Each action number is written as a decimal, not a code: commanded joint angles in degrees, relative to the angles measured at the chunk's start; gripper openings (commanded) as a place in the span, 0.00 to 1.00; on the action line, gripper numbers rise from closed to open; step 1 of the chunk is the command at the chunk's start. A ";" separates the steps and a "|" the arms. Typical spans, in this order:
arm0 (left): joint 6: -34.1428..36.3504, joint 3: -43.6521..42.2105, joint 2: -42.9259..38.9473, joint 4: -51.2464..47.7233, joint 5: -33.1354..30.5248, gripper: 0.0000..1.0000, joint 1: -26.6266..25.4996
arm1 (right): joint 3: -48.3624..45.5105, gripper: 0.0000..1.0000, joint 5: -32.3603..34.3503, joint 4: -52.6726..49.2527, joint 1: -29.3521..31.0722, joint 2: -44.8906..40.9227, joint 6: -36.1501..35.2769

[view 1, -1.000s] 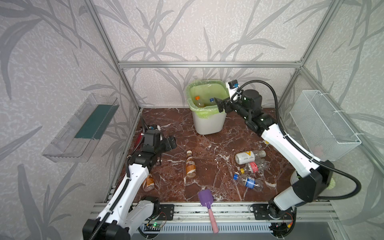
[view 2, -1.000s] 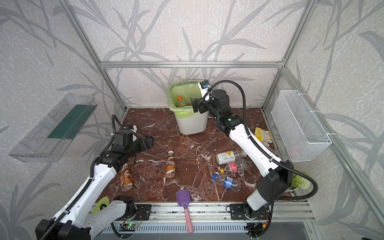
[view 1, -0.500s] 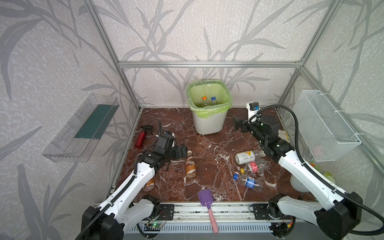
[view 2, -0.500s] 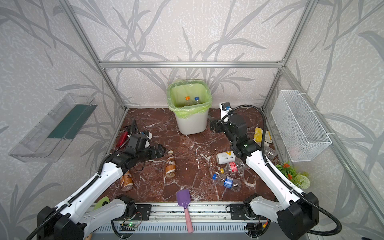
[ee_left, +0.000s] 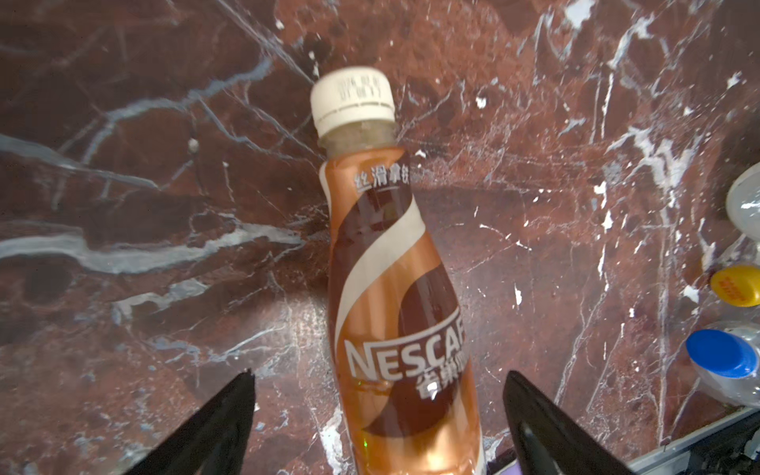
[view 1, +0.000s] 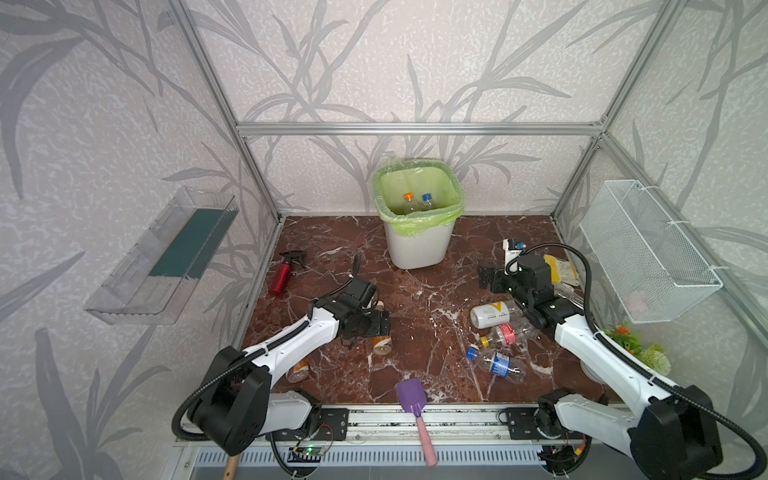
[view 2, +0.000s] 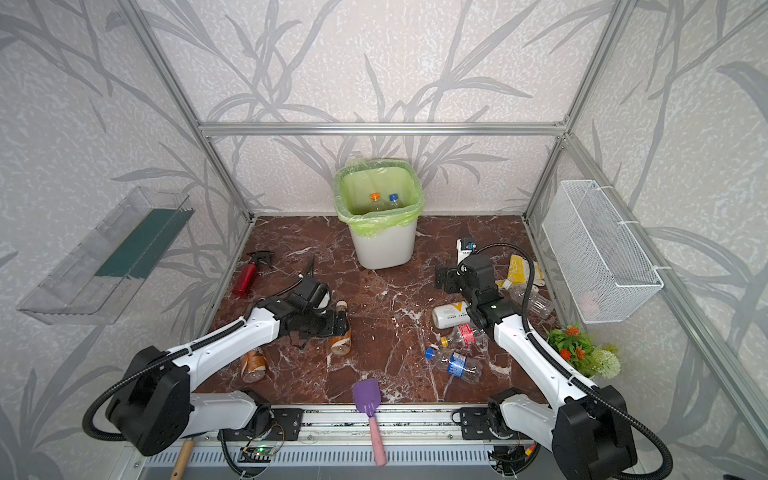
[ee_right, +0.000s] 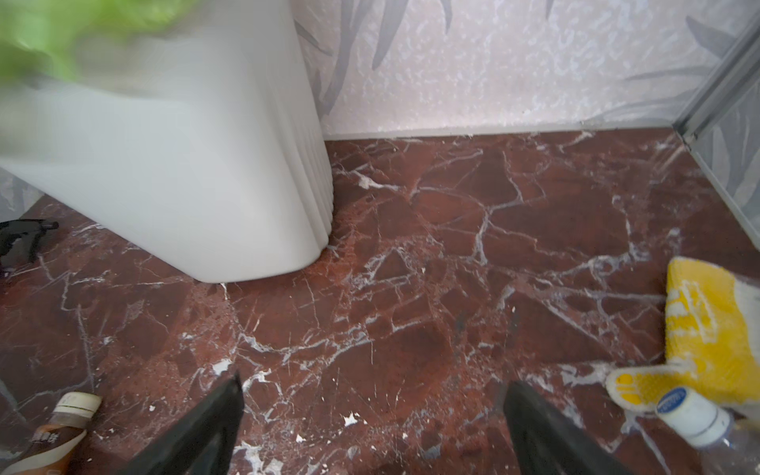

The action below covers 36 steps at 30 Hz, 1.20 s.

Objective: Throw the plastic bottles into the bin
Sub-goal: 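Withdraw the right arm while the left gripper grasps the Nescafe coffee bottle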

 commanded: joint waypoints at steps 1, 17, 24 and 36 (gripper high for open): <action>-0.83 2.24 2.15 1.00 0.65 0.93 -0.79 | -2.00 1.00 -3.22 -0.36 -1.68 0.25 2.56; -2.11 2.99 10.26 2.81 -1.33 0.71 -1.98 | -2.11 0.99 -4.46 1.35 -2.12 3.14 2.94; -2.18 2.64 9.44 2.42 -3.76 0.57 -1.91 | -2.22 0.99 -4.89 2.18 -2.12 4.28 3.55; -0.34 4.80 2.17 0.68 -11.45 0.50 -1.78 | -2.31 0.99 -5.72 2.12 -2.12 5.33 3.07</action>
